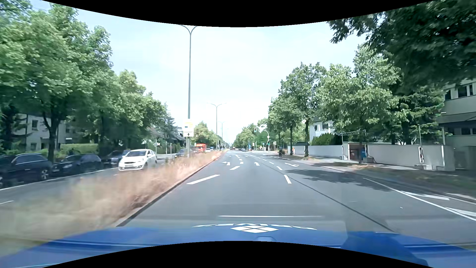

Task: Follow the waypoints while adhering to traffic rules and regulations

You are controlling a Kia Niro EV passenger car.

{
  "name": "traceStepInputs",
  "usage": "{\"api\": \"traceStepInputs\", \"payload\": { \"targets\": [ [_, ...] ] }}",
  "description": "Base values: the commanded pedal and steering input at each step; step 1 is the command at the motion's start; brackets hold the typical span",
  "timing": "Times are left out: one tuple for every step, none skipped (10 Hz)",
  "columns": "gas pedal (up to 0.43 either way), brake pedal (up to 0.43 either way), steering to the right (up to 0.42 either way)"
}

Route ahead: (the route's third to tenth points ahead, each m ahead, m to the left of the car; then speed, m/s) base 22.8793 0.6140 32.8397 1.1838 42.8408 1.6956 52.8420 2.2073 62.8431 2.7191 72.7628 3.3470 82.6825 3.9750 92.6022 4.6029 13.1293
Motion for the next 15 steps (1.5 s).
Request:
{"api": "traceStepInputs", "payload": {
  "targets": [
    [0.177,0.000,0.033],
    [0.177,0.000,0.029],
    [0.177,0.000,0.024],
    [0.177,0.000,0.015],
    [0.177,0.000,0.008],
    [0.177,0.000,0.003],
    [0.177,0.000,-0.004],
    [0.177,0.000,-0.014],
    [0.177,0.000,-0.020],
    [0.177,0.000,-0.026],
    [0.177,0.000,-0.030],
    [0.177,0.000,-0.029],
    [0.177,0.000,-0.026],
    [0.177,0.000,-0.026],
    [0.189,0.000,-0.026]
  ]
}}
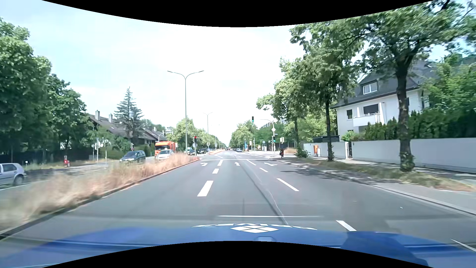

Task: Follow the waypoints while adhering to traffic rules and regulations

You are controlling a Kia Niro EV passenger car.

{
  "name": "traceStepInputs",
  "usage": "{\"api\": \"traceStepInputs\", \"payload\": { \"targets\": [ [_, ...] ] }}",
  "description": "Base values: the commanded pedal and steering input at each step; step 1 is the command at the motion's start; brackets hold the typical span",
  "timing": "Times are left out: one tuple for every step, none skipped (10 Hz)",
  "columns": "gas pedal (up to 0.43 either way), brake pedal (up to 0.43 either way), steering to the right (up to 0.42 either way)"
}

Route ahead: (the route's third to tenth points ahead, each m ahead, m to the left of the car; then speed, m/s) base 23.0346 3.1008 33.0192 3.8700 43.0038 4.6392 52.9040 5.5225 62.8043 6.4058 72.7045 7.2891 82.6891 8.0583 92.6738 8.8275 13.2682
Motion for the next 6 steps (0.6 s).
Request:
{"api": "traceStepInputs", "payload": {
  "targets": [
    [0.189,0.000,-0.026],
    [0.189,0.000,-0.026],
    [0.189,0.000,-0.027],
    [0.189,0.000,-0.027],
    [0.189,0.000,-0.026],
    [0.189,0.000,-0.024]
  ]
}}
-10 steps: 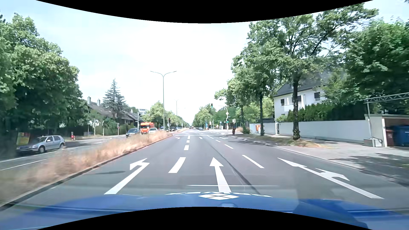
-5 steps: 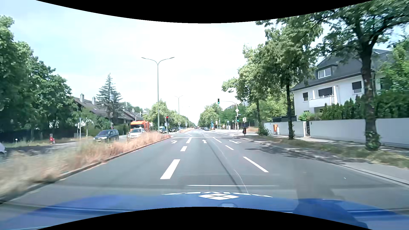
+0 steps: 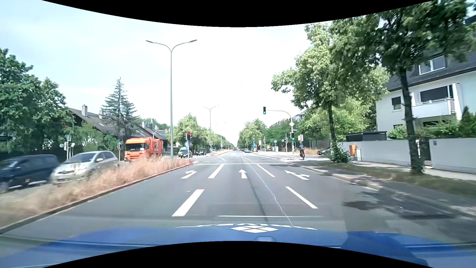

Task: Follow the waypoints while adhering to traffic rules and regulations

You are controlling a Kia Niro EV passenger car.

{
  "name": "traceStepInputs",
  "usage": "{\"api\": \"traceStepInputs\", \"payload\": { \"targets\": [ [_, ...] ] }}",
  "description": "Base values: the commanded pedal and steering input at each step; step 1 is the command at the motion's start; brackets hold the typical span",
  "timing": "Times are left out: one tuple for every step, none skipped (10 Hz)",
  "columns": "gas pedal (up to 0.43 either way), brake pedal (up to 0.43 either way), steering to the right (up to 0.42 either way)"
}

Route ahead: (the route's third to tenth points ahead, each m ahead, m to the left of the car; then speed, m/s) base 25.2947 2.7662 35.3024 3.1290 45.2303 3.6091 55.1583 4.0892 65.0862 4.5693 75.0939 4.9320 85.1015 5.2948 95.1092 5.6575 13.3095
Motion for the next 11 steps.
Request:
{"api": "traceStepInputs", "payload": {
  "targets": [
    [0.189,0.000,-0.023],
    [0.189,0.000,-0.023],
    [0.189,0.000,-0.023],
    [0.177,0.000,-0.021],
    [0.177,0.000,-0.019],
    [0.177,0.000,-0.019],
    [0.177,0.000,-0.019],
    [0.177,0.000,-0.019],
    [0.177,0.000,-0.019],
    [0.177,0.000,-0.019],
    [0.177,0.000,-0.020]
  ]
}}
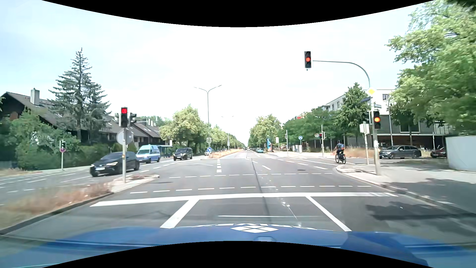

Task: Follow the waypoints while adhering to traffic rules and regulations

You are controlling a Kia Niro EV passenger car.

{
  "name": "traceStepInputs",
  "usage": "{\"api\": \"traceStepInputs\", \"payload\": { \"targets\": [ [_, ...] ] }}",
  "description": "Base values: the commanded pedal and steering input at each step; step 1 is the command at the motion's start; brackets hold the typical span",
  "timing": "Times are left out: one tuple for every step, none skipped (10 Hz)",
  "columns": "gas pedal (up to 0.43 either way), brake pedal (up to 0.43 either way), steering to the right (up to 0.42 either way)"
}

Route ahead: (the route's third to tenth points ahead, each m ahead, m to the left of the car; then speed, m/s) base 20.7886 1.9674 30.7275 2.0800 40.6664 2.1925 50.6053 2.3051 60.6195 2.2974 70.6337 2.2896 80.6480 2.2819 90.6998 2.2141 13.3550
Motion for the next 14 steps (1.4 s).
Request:
{"api": "traceStepInputs", "payload": {
  "targets": [
    [0.177,0.000,-0.020],
    [0.177,0.000,-0.021],
    [0.177,0.000,-0.023],
    [0.177,0.000,-0.024],
    [0.177,0.000,-0.025],
    [0.177,0.000,-0.026],
    [0.177,0.000,-0.027],
    [0.177,0.000,-0.026],
    [0.177,0.000,-0.026],
    [0.177,0.000,-0.026],
    [0.177,0.000,-0.025],
    [0.177,0.000,-0.022],
    [0.177,0.000,-0.021],
    [0.177,0.000,-0.018]
  ]
}}
